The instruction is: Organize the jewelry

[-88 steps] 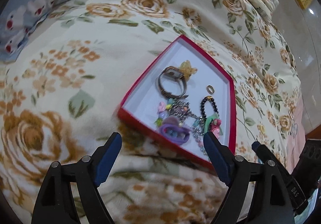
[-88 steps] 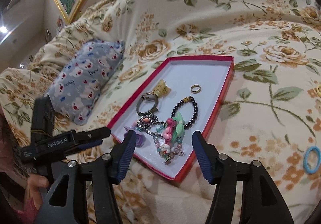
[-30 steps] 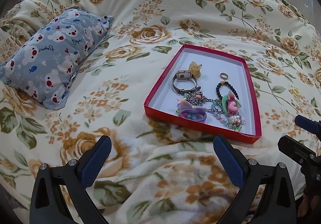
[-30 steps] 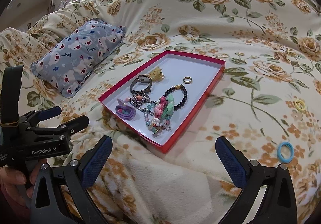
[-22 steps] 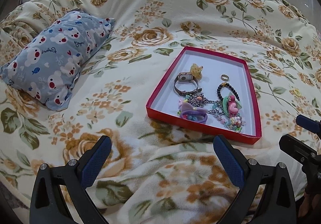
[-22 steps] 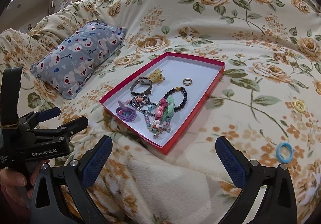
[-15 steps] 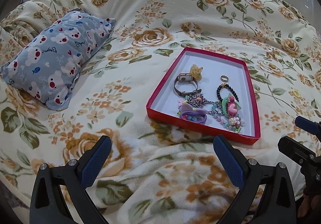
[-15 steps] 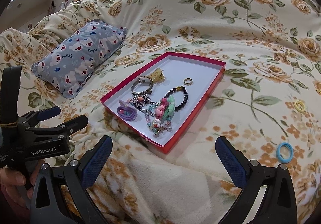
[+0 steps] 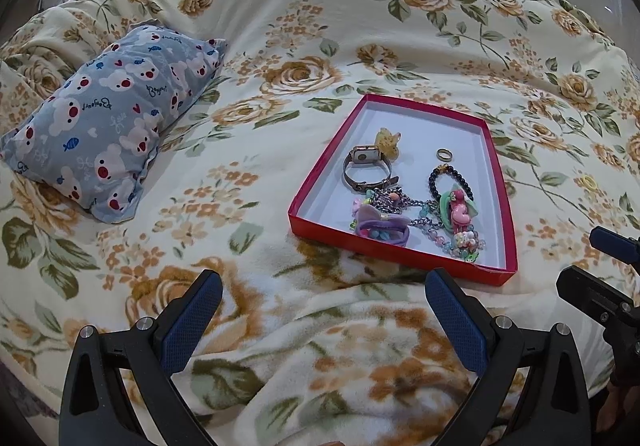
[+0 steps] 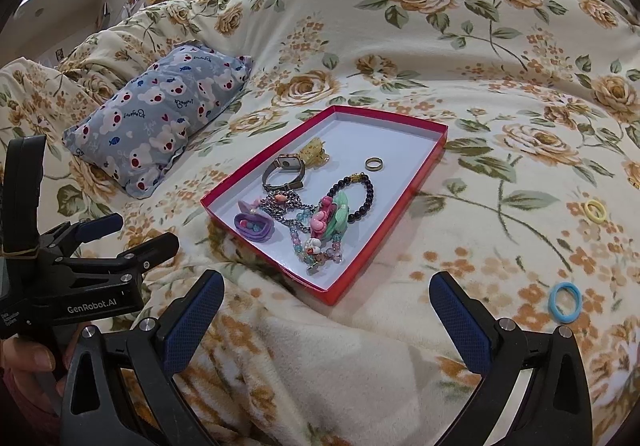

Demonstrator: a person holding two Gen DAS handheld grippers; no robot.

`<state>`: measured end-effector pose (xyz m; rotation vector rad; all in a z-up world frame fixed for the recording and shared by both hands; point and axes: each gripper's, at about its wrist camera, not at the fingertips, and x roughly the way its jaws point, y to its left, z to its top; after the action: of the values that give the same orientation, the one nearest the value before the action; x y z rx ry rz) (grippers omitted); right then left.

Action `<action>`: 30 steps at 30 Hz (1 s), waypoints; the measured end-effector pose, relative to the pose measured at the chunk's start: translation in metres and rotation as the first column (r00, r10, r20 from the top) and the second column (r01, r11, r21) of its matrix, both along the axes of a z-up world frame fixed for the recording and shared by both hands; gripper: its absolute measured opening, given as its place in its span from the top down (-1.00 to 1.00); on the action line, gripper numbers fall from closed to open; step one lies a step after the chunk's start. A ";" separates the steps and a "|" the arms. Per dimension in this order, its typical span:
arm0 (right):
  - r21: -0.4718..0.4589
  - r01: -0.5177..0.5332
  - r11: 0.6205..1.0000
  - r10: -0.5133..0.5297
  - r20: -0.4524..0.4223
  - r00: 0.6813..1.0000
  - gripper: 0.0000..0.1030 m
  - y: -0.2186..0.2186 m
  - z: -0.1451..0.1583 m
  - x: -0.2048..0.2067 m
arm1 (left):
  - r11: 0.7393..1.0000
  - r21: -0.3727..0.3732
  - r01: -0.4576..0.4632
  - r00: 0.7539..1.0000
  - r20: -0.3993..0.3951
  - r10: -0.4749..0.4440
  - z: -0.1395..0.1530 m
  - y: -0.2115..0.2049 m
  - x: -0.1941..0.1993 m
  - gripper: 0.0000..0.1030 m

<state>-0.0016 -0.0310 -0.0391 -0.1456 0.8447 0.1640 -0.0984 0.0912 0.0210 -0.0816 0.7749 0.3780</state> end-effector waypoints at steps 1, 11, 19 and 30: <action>0.001 -0.001 1.000 0.001 0.000 1.000 -1.00 0.000 0.000 0.000 | 1.000 -0.003 -0.002 1.000 0.001 0.002 0.000 0.000 0.000 -0.99; 0.000 -0.005 1.000 0.005 -0.002 1.000 -1.00 0.002 0.000 -0.001 | 1.000 -0.006 0.000 1.000 0.003 0.000 0.000 0.003 0.001 -0.99; 0.001 -0.006 1.000 0.006 -0.003 1.000 -1.00 0.002 0.000 -0.001 | 1.000 -0.008 0.001 1.000 0.007 -0.001 -0.001 0.003 -0.001 -0.99; 0.002 -0.005 1.000 0.005 -0.003 1.000 -1.00 0.002 0.000 -0.001 | 1.000 -0.004 0.006 1.000 0.006 -0.005 -0.001 0.002 -0.001 -0.99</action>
<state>-0.0024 -0.0289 -0.0390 -0.1458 0.8471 0.1696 -0.0991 0.0930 0.0203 -0.0844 0.7701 0.3708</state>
